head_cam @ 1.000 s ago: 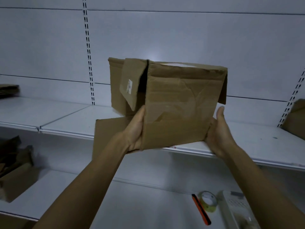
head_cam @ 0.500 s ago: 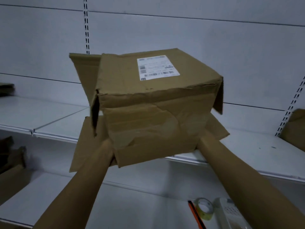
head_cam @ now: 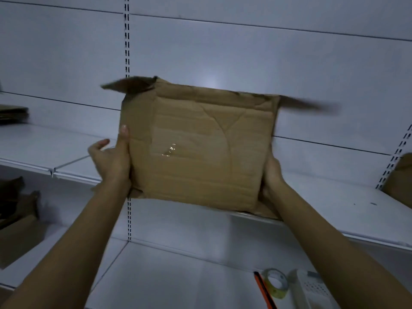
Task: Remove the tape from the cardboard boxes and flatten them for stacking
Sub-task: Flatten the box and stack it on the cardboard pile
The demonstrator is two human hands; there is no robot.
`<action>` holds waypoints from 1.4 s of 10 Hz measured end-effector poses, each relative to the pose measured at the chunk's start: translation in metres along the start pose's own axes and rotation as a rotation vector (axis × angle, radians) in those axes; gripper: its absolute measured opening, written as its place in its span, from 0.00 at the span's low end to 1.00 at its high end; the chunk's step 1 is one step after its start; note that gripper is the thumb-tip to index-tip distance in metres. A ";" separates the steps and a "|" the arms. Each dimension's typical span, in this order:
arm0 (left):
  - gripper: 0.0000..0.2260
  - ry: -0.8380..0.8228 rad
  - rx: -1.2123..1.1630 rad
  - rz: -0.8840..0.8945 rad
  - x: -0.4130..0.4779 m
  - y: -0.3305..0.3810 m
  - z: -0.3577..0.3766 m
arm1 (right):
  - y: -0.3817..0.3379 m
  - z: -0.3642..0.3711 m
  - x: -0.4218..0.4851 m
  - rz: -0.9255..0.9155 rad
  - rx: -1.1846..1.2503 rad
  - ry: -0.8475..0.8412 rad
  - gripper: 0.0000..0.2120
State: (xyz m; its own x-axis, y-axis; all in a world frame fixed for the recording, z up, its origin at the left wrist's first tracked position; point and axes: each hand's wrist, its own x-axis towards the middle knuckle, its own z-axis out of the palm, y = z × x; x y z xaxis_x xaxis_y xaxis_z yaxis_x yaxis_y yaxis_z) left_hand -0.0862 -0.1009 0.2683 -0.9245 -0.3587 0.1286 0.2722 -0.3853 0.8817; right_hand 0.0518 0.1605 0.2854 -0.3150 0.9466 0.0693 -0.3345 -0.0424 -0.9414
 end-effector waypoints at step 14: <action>0.18 -0.619 1.454 1.359 -0.071 -0.028 -0.166 | -0.028 0.079 -0.086 -1.315 -0.705 -0.990 0.17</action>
State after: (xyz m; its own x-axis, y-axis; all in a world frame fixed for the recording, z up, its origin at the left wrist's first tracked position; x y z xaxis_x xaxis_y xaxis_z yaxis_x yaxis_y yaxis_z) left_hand 0.0163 -0.2060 0.1588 -0.3960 0.6128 0.6839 0.6277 0.7242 -0.2855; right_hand 0.0183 0.0554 0.3314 -0.6321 -0.2936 0.7171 -0.4590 0.8875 -0.0412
